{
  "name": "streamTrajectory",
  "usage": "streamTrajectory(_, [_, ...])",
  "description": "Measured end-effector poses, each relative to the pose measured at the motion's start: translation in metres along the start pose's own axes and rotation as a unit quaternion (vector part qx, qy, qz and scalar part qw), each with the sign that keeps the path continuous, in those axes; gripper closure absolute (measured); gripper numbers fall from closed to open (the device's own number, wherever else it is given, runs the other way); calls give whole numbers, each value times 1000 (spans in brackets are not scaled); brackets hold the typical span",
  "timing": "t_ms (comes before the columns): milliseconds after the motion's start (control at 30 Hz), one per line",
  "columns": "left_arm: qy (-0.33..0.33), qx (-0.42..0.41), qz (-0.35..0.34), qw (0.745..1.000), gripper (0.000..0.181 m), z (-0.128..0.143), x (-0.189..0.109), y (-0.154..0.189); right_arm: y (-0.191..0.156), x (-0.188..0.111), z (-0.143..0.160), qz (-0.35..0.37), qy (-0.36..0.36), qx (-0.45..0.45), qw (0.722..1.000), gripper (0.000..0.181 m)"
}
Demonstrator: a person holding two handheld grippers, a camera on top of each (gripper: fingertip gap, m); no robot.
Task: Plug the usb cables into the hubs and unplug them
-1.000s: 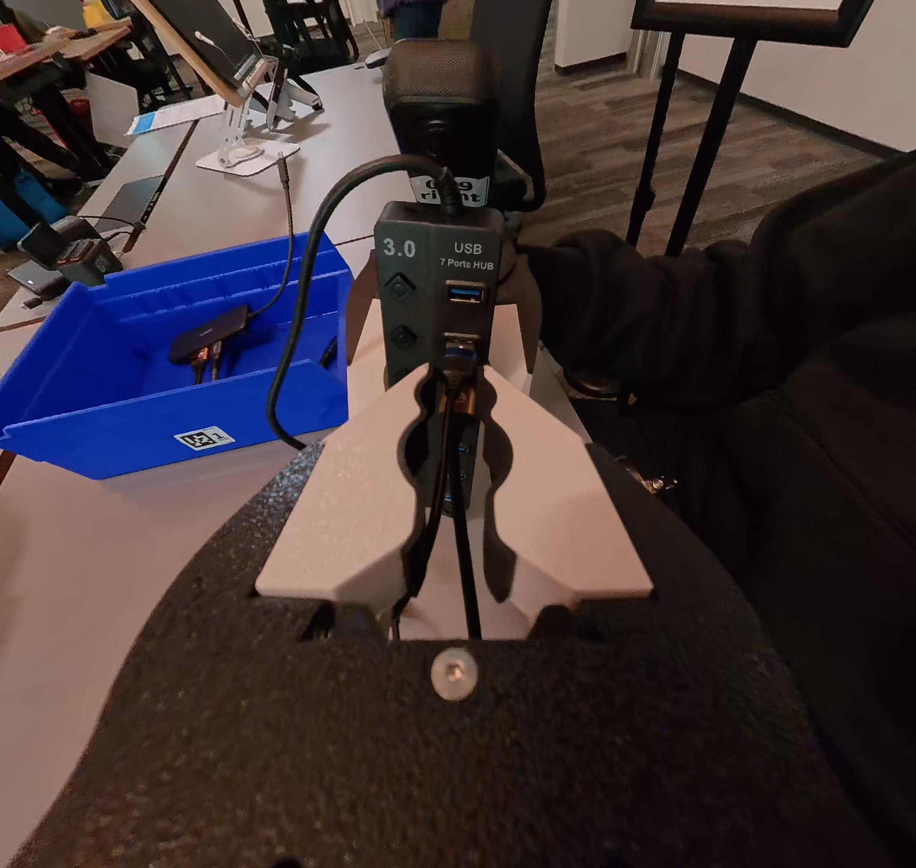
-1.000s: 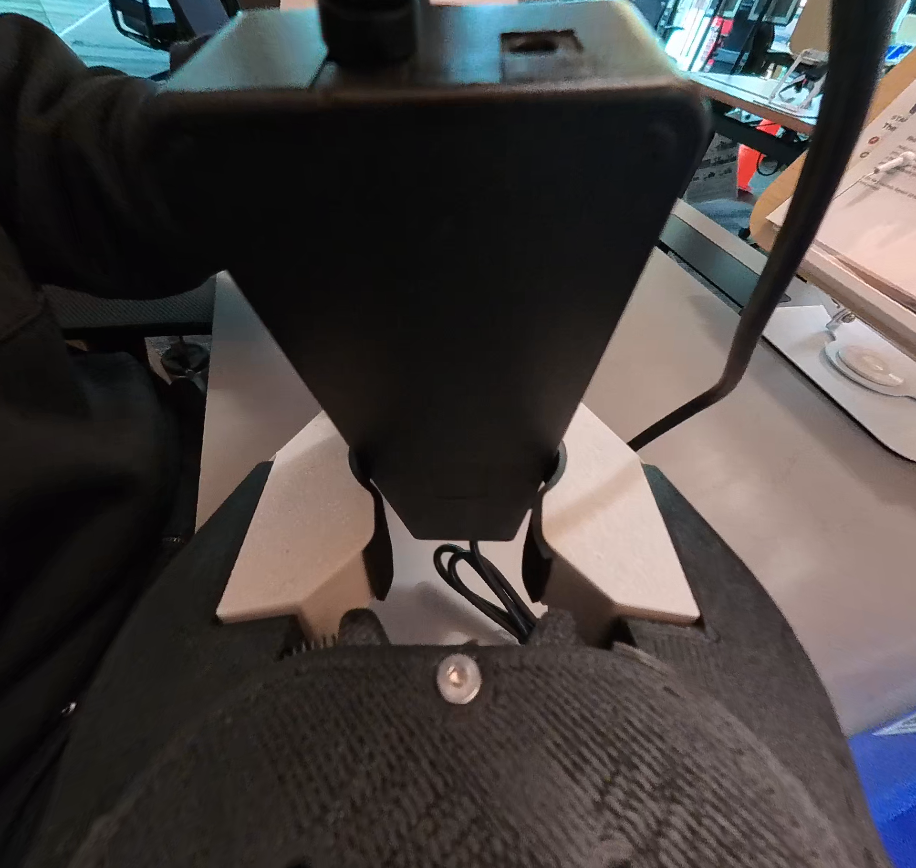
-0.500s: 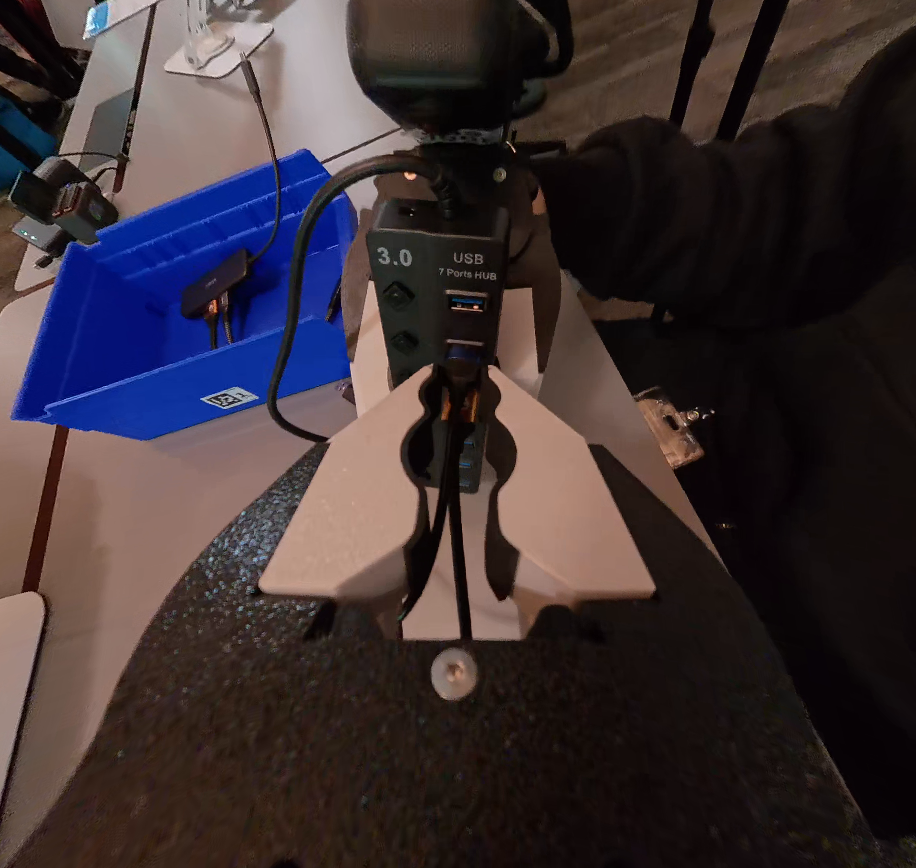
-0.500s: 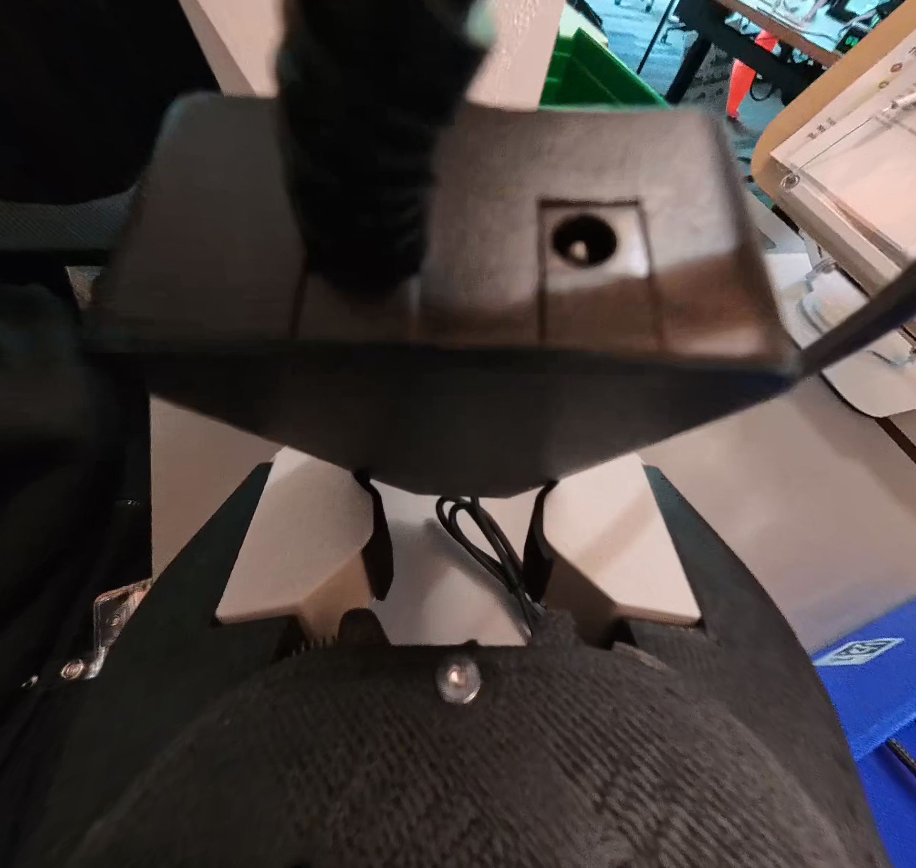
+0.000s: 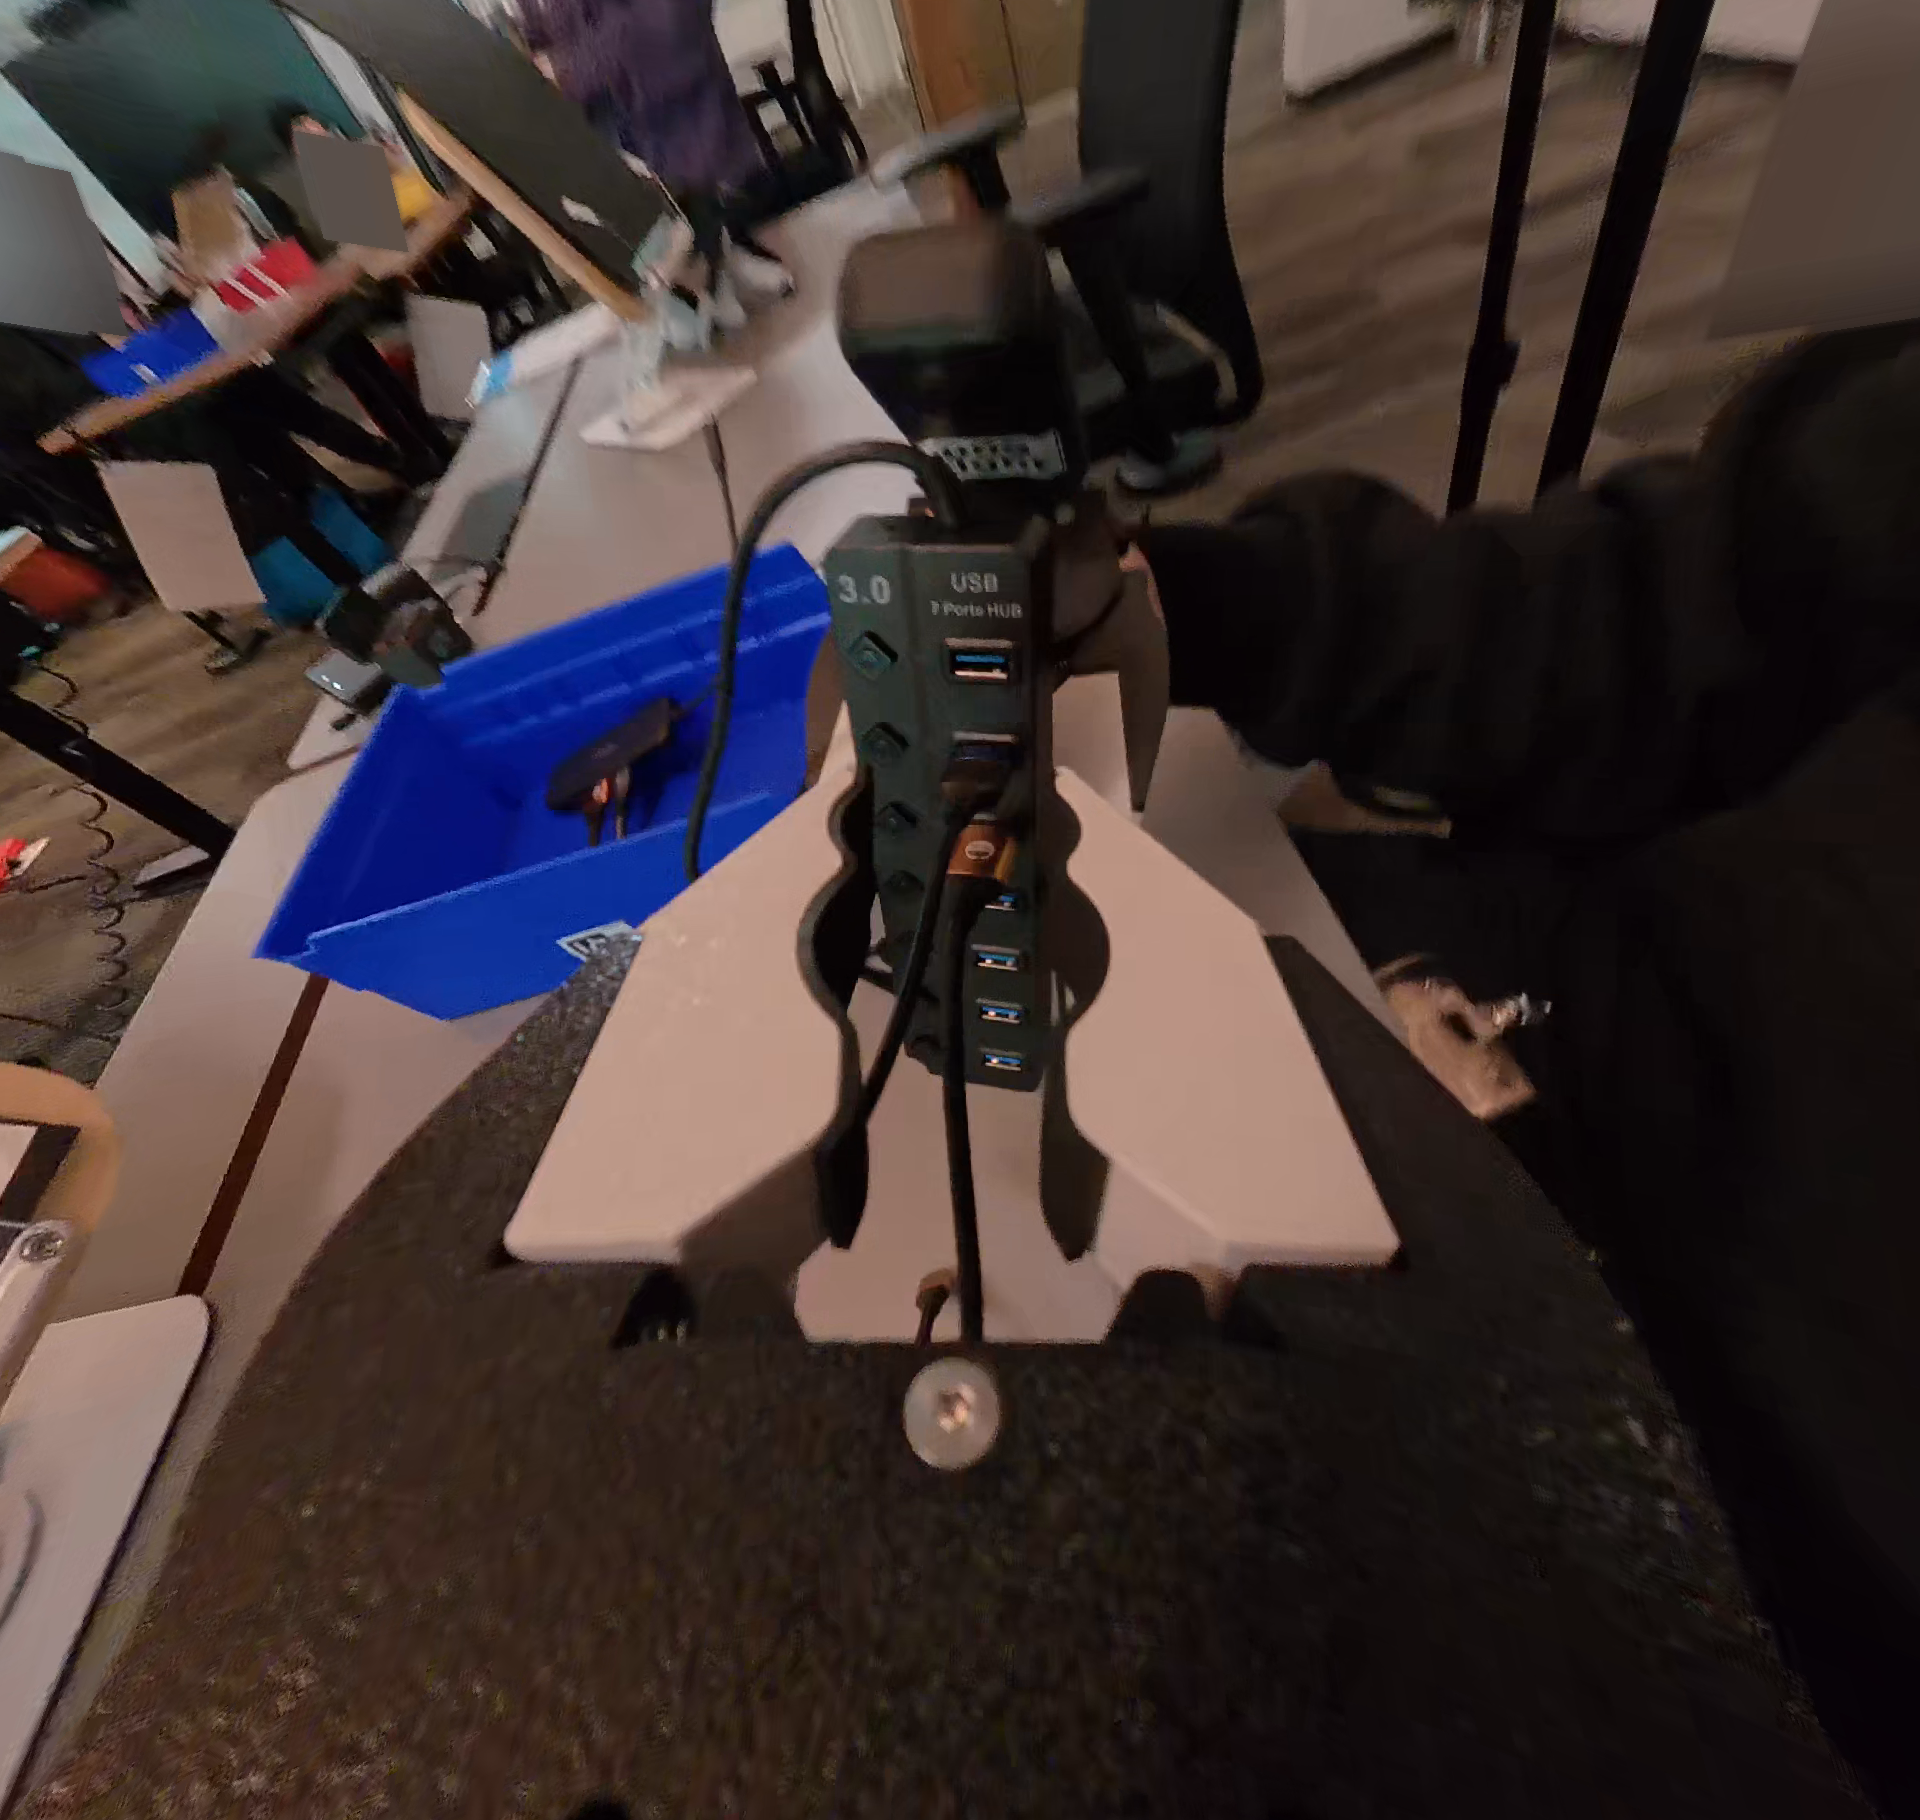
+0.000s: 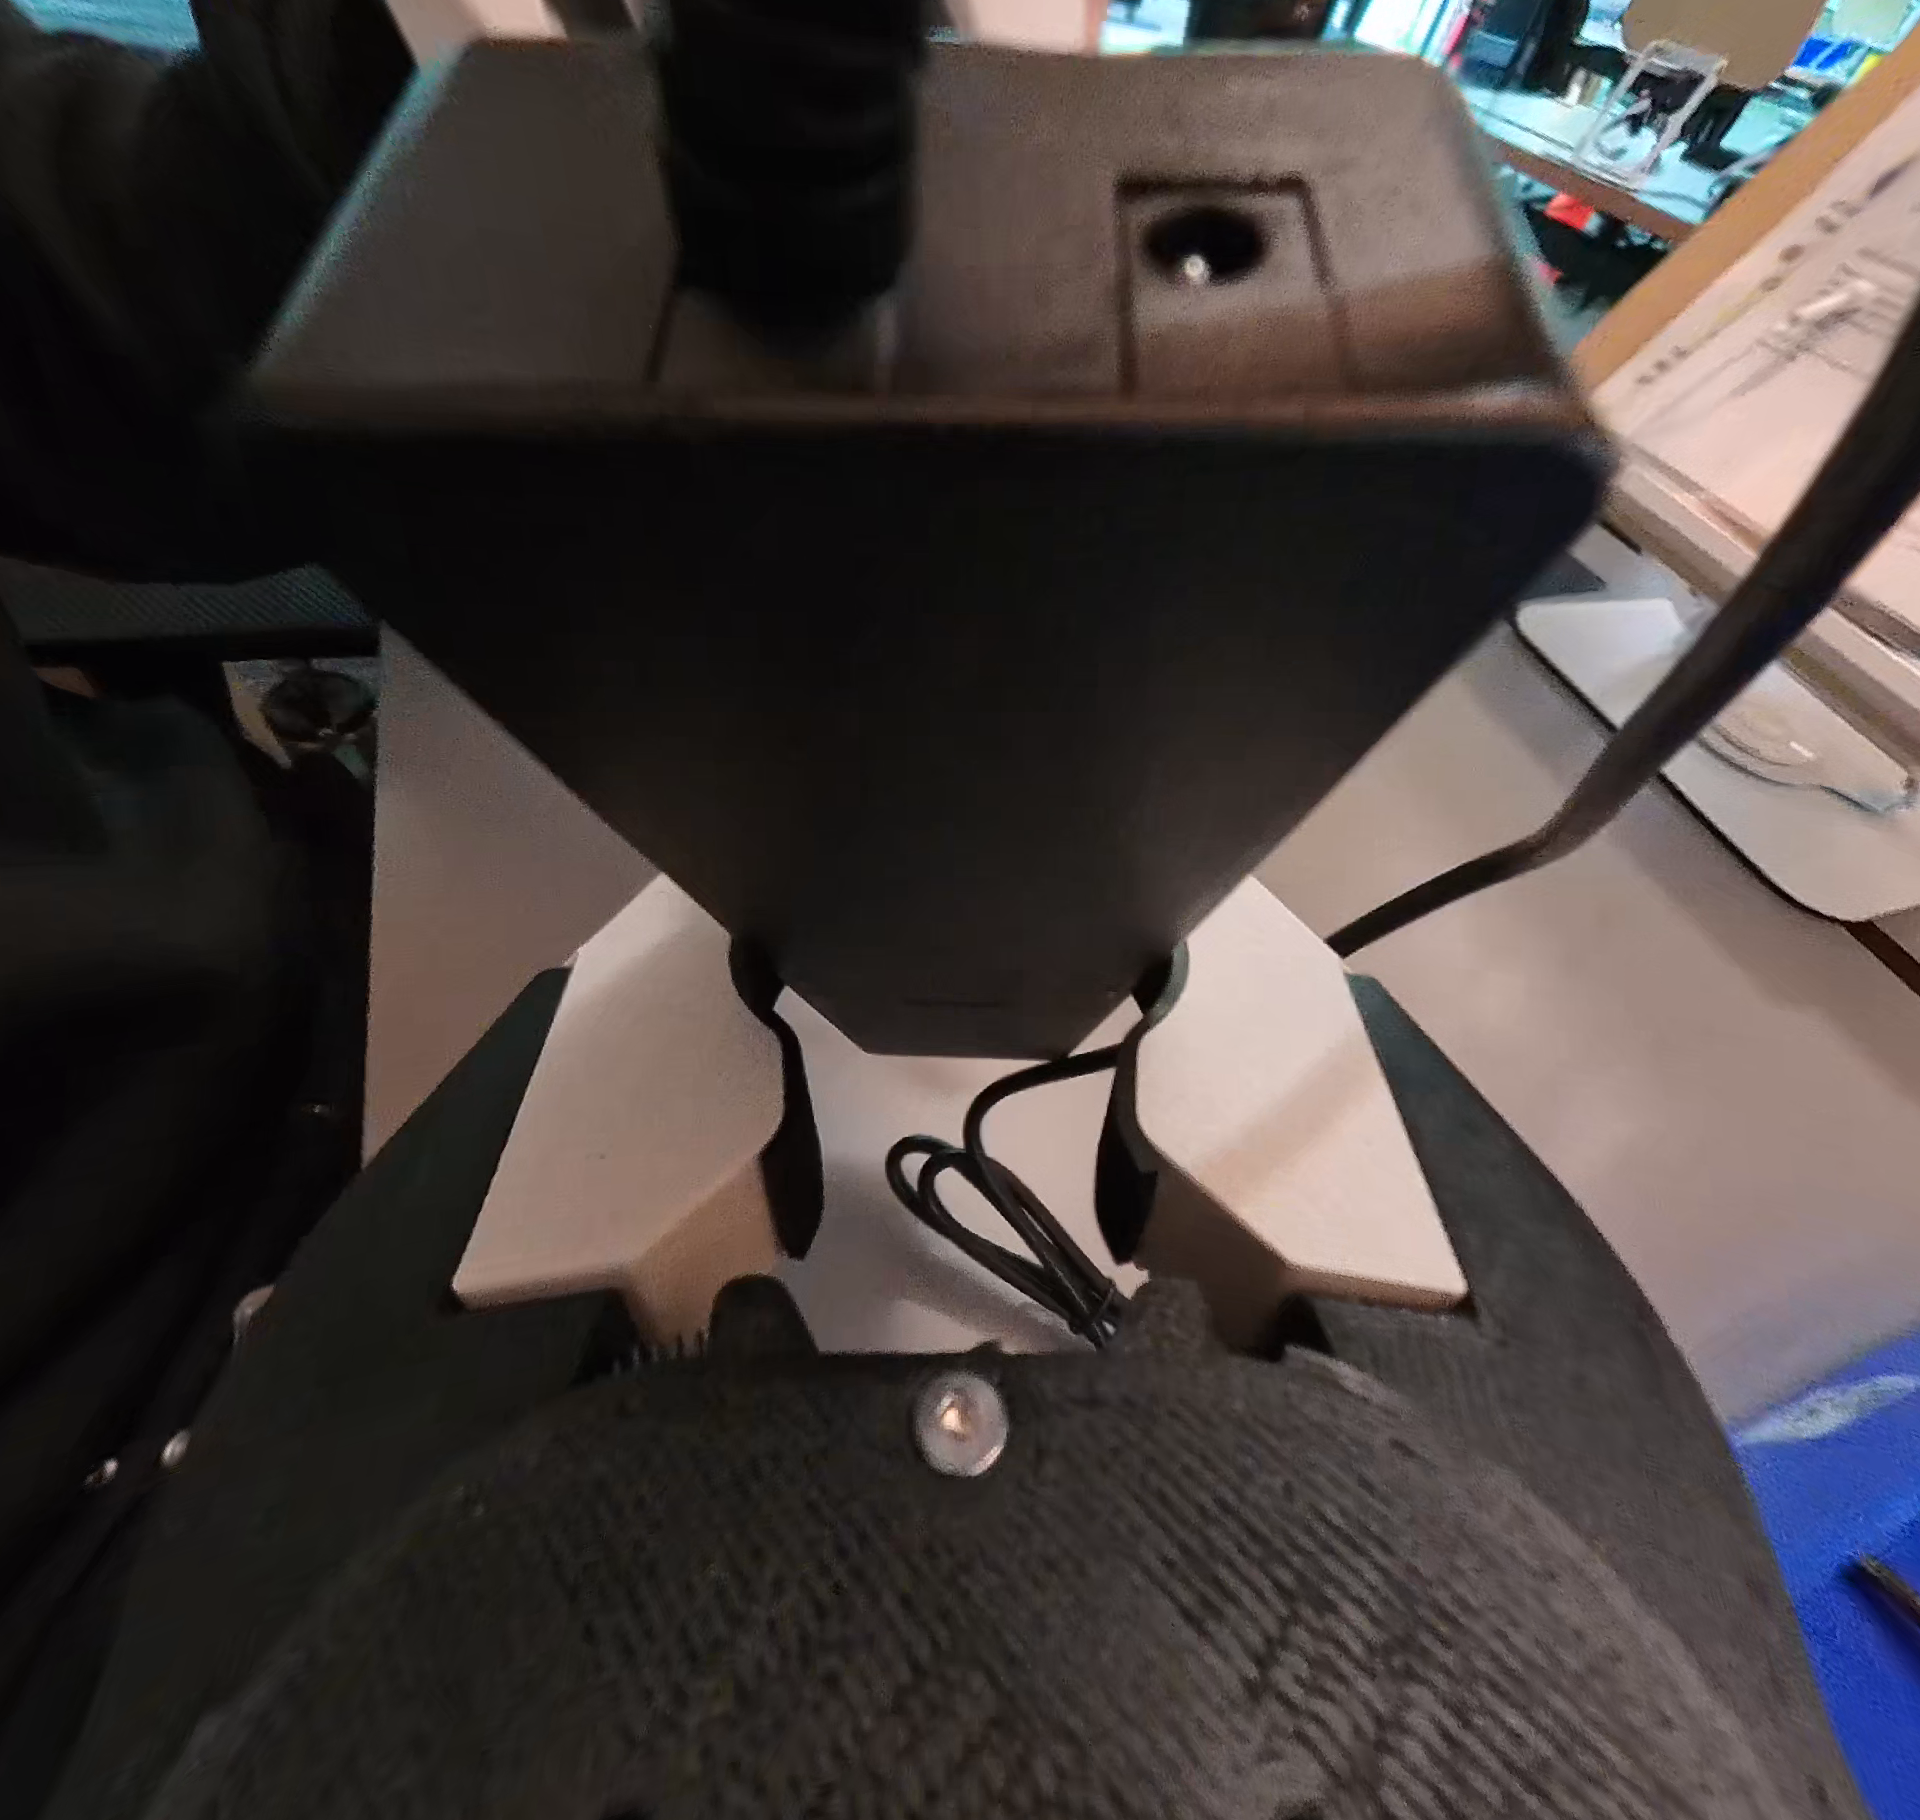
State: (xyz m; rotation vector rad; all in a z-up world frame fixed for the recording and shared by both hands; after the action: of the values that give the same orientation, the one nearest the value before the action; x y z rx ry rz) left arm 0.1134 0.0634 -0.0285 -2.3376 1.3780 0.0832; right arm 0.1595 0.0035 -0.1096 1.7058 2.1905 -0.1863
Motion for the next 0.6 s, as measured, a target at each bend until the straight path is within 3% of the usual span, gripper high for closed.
streamTrajectory(100, [-5, -14, -3, 1000, 156, 4, -6, -3, 2, -7, -1, 6, 6, 2, 1000, 120])
streamTrajectory(367, [-60, 26, 10, 998, 142, 11, 24, 11, -5, 4, -3, -12, -7, -9, 1000, 120])
streamTrajectory(533, [-58, 12, -38, 998, 108, 6, 26, 3, -4, 4, 0, -17, -5, -3, 1000, 120])
streamTrajectory(600, [-52, 3, -43, 998, 107, -1, 28, 1, -5, 6, 0, -18, -9, -4, 1000, 120])
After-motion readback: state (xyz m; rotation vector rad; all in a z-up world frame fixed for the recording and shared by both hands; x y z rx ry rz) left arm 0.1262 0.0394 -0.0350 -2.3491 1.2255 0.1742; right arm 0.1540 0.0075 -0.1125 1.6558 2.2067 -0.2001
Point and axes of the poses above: each gripper's, where its closed fingertips meet, x out along the fingers, z out of its underside, y = z × x across the jaws, the point moved 5 cm from there along -x, back along the fingers, and after that the axes turned 7 degrees about -z, right-handed, at the moved point
